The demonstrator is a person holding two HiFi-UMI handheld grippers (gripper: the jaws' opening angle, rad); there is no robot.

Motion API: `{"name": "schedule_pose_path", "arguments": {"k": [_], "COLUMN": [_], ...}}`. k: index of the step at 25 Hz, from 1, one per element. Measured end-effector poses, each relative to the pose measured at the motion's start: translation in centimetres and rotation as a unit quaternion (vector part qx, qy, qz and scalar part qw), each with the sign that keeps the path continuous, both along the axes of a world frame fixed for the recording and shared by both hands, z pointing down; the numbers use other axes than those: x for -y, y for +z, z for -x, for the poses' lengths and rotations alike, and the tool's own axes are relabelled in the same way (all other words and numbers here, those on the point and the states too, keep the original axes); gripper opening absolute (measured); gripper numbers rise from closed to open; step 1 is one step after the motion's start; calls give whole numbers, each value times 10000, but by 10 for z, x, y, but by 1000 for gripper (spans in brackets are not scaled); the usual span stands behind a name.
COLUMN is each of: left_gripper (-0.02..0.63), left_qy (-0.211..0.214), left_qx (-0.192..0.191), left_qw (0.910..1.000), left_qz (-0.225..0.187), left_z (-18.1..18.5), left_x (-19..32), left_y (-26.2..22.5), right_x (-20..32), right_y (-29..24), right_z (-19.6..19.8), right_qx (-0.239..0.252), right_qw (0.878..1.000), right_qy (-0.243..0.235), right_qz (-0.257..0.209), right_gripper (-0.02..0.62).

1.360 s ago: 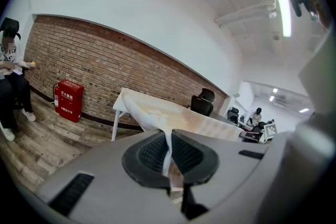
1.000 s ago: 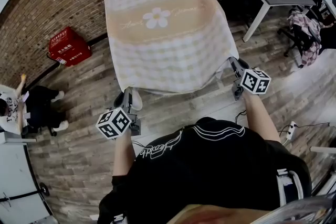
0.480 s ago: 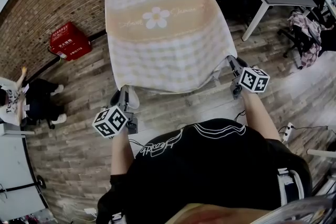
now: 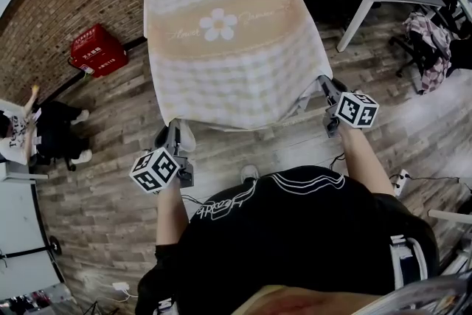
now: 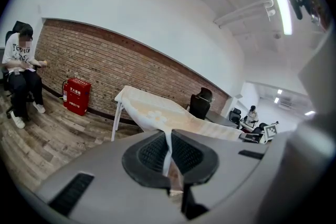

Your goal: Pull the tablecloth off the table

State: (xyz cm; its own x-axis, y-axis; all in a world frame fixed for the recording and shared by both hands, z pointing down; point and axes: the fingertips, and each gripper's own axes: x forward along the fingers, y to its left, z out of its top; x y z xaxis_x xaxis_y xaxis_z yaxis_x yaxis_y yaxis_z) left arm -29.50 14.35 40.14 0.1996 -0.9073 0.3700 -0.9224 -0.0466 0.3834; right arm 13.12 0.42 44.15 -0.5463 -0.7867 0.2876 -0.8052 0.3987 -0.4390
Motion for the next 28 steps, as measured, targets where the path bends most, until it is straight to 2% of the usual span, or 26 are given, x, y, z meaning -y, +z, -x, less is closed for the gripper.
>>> {"name": "schedule_pose_path", "arguments": {"k": [10,20,28], "left_gripper": [6,6,6], "left_qy": [-76,-147,-233], "left_qx": [35,42,4], "left_qw": [9999,9999,9997], "left_qz": [-60,-66,-80], "left_z": [-22,-34,-55], "left_x": [-38,-73,-107], "left_y": [-6,-6,-2], "right_x": [-27,-55,-83], "right_y": [-2,2,8], "right_z": [-23,-23,-45], "right_qx": [38,58,74], "right_qw": [10000,9997,9995], "right_qy": [-57,-245,-305], "right_qz": [-26,12,37], "right_gripper": [8,8,8]}}
